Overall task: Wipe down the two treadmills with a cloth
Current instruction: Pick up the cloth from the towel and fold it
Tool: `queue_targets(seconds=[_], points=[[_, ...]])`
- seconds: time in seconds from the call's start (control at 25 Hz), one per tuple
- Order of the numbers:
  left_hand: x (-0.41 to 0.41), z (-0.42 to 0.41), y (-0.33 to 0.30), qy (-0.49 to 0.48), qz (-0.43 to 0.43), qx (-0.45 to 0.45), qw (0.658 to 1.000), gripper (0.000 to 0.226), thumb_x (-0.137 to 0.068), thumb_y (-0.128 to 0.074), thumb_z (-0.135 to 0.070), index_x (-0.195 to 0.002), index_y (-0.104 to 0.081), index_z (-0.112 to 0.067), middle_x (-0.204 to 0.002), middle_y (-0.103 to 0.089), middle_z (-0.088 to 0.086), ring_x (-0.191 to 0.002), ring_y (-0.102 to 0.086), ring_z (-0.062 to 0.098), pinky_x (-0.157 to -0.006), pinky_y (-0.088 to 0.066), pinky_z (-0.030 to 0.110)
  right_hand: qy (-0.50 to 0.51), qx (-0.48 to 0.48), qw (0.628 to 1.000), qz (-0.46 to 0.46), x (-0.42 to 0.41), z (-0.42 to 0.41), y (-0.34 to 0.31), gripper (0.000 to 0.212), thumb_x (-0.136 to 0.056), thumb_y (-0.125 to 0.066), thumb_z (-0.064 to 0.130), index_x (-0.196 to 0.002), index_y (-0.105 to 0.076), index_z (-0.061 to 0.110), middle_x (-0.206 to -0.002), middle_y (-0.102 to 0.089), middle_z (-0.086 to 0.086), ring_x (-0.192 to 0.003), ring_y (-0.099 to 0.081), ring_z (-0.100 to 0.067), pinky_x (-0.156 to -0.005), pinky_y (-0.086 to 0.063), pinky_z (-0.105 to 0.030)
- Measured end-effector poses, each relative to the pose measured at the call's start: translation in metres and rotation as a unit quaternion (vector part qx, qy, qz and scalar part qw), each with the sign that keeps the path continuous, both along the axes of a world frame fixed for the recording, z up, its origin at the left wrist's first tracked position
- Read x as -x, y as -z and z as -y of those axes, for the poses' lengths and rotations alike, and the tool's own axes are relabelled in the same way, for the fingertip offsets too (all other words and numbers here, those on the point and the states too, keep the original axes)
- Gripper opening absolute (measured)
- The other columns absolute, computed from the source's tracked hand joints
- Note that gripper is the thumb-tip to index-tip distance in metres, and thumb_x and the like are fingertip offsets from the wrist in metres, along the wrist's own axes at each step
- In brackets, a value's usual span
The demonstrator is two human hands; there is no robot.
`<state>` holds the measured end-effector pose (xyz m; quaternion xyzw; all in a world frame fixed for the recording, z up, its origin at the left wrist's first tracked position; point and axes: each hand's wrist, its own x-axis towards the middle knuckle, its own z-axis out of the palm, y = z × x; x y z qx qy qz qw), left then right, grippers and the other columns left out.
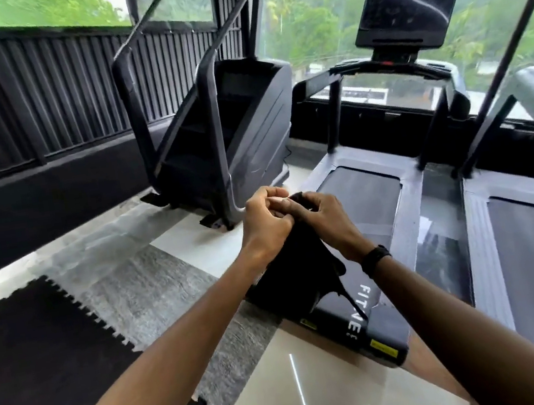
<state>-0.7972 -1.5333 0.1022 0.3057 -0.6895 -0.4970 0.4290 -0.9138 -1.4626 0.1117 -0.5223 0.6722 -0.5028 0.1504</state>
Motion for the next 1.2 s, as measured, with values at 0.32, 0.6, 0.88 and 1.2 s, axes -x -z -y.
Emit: queue_targets(seconds=[0.32,0.6,0.88,1.2], points=[[0.078,0.078,0.027,0.115,-0.037,-0.063,0.991,0.035,-0.077,-0.067,0.017,-0.097,-0.064,-0.012,-0.089,-0.071,0.017,-0.072,-0.07,0.022,-0.07,-0.062,0.036,0.052,0.0,0.999,0.018,0.086,0.067,0.034,0.019,-0.093,-0.068,0.028,-0.095,-0.077,0.012,-0.082,-0.075,-0.003,-0.077,-0.071,-0.024,-0.068,-0.055,-0.042],[0.17,0.232,0.016,0.104,0.151,0.173,0.968,0.04,-0.071,-0.074,-0.001,-0.107,-0.069,-0.018,-0.092,-0.067,-0.008,-0.089,-0.062,0.021,-0.081,-0.051,0.031,0.018,0.042,0.999,-0.001,0.2,0.172,0.011,0.017,-0.1,-0.057,0.014,-0.105,-0.072,0.009,-0.095,-0.073,-0.005,-0.089,-0.069,-0.02,-0.077,-0.055,-0.034],[0.276,0.328,0.014,0.159,0.303,0.362,0.867,0.04,-0.074,-0.068,-0.043,-0.105,-0.068,-0.019,-0.089,-0.057,-0.006,-0.1,-0.046,0.017,-0.103,-0.033,0.045,0.075,0.044,0.995,0.049,0.315,0.229,0.002,0.016,-0.101,-0.056,0.011,-0.103,-0.07,0.005,-0.09,-0.07,-0.007,-0.079,-0.066,-0.008,-0.069,-0.053,-0.021],[0.377,0.433,0.016,0.201,0.343,0.481,0.782,0.047,-0.074,-0.065,-0.063,-0.093,-0.071,-0.02,-0.107,-0.048,-0.005,-0.109,-0.042,0.018,-0.101,-0.024,0.047,0.156,-0.002,0.982,0.105,0.422,0.286,0.054,0.009,-0.099,-0.059,0.008,-0.097,-0.067,0.012,-0.089,-0.071,-0.005,-0.085,-0.068,-0.018,-0.077,-0.061,-0.034]])
